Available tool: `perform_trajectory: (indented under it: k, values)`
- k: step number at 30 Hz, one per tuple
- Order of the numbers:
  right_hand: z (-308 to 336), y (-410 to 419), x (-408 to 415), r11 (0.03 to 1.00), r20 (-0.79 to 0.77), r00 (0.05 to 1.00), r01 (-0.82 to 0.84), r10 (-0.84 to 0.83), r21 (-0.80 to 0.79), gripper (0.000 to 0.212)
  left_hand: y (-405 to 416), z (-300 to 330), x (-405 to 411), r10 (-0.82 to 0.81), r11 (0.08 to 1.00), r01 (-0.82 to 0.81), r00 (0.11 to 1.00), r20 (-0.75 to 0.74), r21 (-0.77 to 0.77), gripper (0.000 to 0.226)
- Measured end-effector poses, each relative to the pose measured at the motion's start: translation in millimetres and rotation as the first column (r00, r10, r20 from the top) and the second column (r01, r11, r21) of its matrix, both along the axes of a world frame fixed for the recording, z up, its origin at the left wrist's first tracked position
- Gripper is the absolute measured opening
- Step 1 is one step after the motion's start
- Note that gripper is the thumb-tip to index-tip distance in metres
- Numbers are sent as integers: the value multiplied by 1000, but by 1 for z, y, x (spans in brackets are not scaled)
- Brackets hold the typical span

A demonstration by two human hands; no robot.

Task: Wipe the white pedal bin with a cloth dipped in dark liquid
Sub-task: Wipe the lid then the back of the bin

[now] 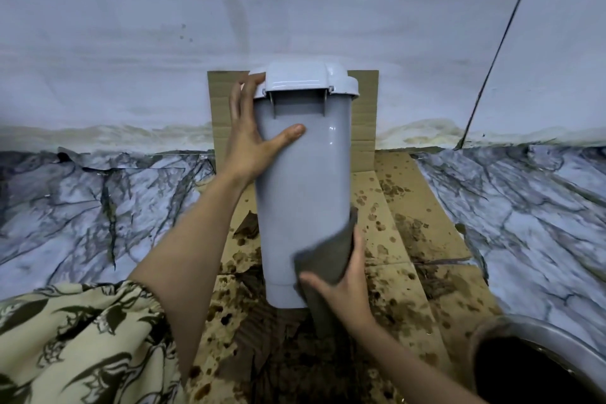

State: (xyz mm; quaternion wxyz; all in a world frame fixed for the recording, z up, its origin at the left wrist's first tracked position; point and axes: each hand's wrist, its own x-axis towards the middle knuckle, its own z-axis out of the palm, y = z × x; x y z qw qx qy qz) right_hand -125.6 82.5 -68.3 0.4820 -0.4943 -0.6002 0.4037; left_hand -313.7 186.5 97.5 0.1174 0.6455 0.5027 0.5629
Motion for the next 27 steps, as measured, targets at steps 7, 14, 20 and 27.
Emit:
perform_trajectory:
  k: [7, 14, 20, 27]
  values:
    - [11, -5, -7, 992, -119, 986, 110, -116, -58, 102, -12, -2, 2, -41, 999, 41, 999, -10, 12, 84]
    - [134, 43, -37, 911, -134, 958, 282, -253, 302, 59, -43, -17, 9, -21, 997, 24, 999, -43, 68, 82]
    - [121, 7, -40, 850, -23, 969, 227, -246, 475, 51, -71, -20, 8, -32, 998, 34, 999, -36, 46, 79]
    - [157, -41, -17, 909, -456, 842, 391, -289, 145, 41, -102, -24, 6, -11, 1000, 12, 998, -58, 19, 79]
